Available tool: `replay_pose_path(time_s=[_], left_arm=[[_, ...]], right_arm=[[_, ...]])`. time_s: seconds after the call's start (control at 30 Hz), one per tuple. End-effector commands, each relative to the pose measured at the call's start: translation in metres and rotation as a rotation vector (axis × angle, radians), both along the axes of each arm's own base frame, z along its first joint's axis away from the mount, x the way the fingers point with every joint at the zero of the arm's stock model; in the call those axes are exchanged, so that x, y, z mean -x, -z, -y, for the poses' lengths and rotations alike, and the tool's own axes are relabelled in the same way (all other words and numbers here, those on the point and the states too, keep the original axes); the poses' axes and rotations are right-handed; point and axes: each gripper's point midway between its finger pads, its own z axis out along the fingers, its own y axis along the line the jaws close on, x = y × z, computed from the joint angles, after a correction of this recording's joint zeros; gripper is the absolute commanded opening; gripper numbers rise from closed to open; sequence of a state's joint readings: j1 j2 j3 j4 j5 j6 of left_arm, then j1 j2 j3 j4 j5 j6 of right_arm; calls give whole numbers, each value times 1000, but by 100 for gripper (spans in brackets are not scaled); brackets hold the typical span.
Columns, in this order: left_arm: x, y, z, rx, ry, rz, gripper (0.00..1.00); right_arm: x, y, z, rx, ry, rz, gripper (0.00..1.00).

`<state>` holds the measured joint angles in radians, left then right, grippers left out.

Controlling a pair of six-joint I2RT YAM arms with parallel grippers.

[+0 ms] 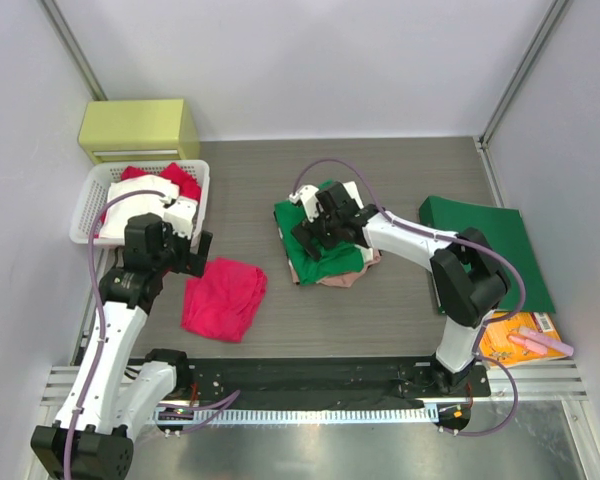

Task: Fold and stack the t-shirts
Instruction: Put the neatly folded tshirt into the corner of the board with both arms

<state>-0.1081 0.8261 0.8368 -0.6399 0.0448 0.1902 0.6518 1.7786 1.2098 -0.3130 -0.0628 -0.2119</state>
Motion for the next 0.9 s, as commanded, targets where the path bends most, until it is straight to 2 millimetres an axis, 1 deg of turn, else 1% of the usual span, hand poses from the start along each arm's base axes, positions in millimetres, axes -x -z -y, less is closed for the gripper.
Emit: replay_pose_path(time_s=[0.0, 0.07, 0.1, 0.17, 0.2, 0.4, 0.43, 0.47, 0.6, 0.63, 0.7, 0.73, 0.87], left_arm=[[1, -5, -2, -3, -5, 30, 100], [1, -5, -2, -3, -5, 30, 100], [1, -6, -2, 1, -6, 31, 100], [1, -5, -1, 5, -3, 29, 100], [1, -5, -1, 4, -2, 28, 100], [0, -6, 1, 13, 2, 22, 100], [0, -7, 2, 16, 3, 20, 100], [0, -8, 2, 17, 2, 23, 100], [1, -8, 1, 17, 2, 21, 100], [1, -8, 2, 19, 3, 21, 100], [2, -8, 2, 19, 4, 19, 100], [2, -7, 2, 17, 4, 17, 100], [3, -6, 3, 20, 9, 15, 100]], right_arm=[[-14, 44, 27, 96, 46, -58, 100], [-22, 49, 36, 101, 70, -68, 100], [-32, 48, 46, 98, 101, -64, 100], [-40, 47, 54, 85, 127, -69, 100], [-46, 47, 64, 82, 156, -69, 100], [-72, 35, 88, 72, 231, -15, 100], [-77, 33, 95, 63, 244, -15, 100], [-80, 32, 97, 58, 252, -13, 100], [-89, 40, 113, 85, 268, -12, 100], [-93, 42, 122, 90, 288, -15, 100], [-96, 48, 132, 101, 296, -23, 100], [-99, 53, 143, 108, 320, -35, 100], [-104, 58, 162, 100, 357, -45, 100]])
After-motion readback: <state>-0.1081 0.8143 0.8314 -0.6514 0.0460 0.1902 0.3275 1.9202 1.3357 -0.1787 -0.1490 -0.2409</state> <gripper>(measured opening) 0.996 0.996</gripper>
